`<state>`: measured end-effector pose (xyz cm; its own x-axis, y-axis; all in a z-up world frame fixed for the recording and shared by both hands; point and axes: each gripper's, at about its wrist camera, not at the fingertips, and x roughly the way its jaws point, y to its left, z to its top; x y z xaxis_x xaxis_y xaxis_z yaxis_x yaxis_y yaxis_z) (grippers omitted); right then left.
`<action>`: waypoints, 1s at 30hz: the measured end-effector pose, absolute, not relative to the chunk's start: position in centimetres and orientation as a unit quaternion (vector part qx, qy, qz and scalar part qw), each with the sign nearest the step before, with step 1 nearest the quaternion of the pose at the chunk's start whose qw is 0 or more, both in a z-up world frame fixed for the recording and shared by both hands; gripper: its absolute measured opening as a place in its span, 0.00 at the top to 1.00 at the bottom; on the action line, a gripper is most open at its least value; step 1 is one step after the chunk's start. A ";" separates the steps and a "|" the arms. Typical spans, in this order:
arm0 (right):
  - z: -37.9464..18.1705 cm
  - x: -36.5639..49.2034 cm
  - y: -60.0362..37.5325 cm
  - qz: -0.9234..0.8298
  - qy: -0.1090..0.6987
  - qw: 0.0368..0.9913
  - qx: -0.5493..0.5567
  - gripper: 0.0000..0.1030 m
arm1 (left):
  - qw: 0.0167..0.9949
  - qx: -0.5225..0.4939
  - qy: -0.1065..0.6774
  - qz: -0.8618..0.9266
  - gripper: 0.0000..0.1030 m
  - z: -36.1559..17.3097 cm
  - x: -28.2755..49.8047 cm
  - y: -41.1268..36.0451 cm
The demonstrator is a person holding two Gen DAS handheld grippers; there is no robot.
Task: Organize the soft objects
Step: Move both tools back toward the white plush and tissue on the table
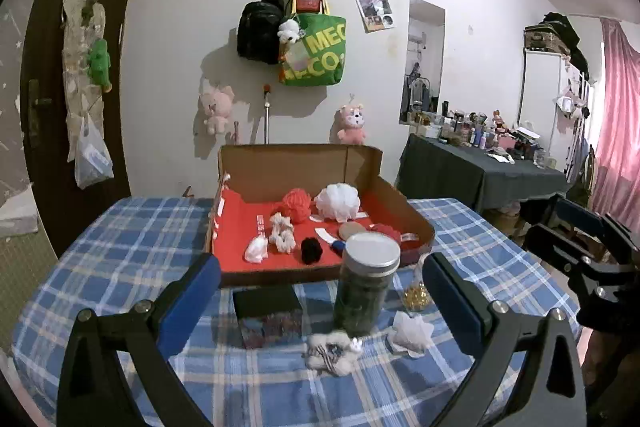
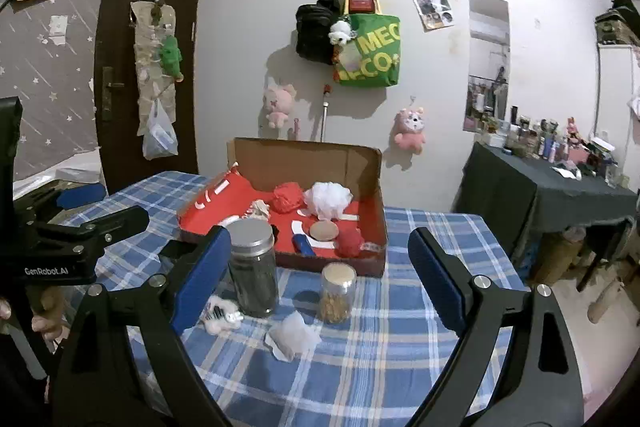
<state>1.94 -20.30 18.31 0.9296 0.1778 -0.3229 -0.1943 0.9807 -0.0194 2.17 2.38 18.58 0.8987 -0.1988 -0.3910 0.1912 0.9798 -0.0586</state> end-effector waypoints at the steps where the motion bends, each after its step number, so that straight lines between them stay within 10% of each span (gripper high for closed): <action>1: 17.9 1.8 -20.3 0.092 0.165 0.982 -0.024 0.12 | 0.974 -0.011 0.202 -0.100 0.00 18.2 1.9 2.4; 30: 5.8 6.1 -20.2 0.071 0.311 0.948 0.002 0.12 | 0.949 0.009 0.310 -0.055 0.00 6.7 3.5 1.9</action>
<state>6.10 -20.19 5.77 0.7965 0.1348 -0.5895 -0.1326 0.9900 0.0471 3.49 1.90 6.72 0.8012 -0.0989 -0.5902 0.1102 0.9938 -0.0170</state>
